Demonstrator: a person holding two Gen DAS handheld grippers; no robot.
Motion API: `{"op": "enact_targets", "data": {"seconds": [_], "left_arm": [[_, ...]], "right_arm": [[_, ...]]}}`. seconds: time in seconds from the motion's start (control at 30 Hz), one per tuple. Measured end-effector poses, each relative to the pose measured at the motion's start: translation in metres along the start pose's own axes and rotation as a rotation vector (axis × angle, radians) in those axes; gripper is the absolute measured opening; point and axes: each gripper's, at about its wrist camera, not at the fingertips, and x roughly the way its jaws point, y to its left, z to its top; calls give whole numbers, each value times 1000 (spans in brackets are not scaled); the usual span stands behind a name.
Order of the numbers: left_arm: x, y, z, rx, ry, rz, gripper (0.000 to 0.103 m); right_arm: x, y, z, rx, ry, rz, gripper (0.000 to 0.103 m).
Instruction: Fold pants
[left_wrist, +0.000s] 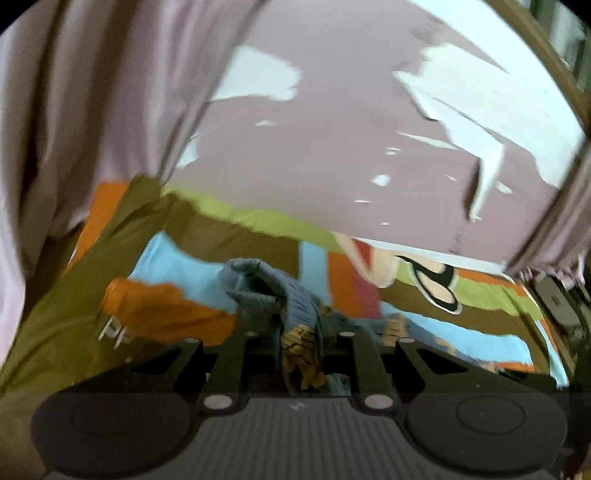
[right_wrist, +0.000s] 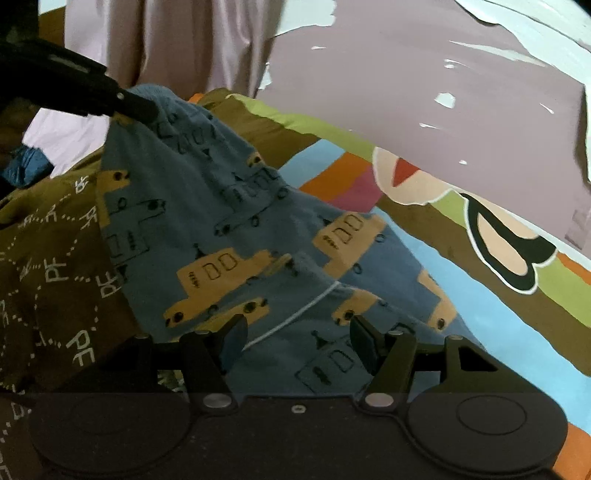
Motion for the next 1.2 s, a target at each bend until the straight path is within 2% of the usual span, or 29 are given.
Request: {"op": "enact_targets", "data": {"seconds": [0.17, 0.4, 0.53, 0.67, 0.77, 0.9, 0.97, 1.03, 1.13, 1.2], "left_arm": [[-8, -55, 15, 158, 12, -34, 19], [-8, -166, 21, 497, 76, -151, 19], [6, -229, 2, 677, 143, -282, 19], [41, -277, -39, 806, 256, -357, 20], [66, -289, -72, 832, 295, -365, 23], [80, -285, -106, 853, 284, -364, 30], [76, -279, -114, 845, 264, -377, 49], [70, -271, -114, 842, 247, -386, 57], [60, -266, -121, 874, 242, -388, 57], [57, -265, -132, 928, 244, -396, 56]], "right_arm": [[-30, -14, -17, 48, -47, -45, 65], [-78, -22, -68, 60, -144, -166, 66], [-95, -30, -92, 18, -138, -186, 68], [-106, -51, -109, 38, -153, -225, 73], [-109, -70, -125, 84, -147, -268, 73], [-114, -87, -141, 121, -124, -297, 73], [-117, -94, -145, 163, -129, -295, 73], [-120, -100, -146, 213, -146, -291, 74], [-123, -107, -141, 277, -182, -249, 73], [-124, -114, -135, 339, -206, -170, 72]]}}
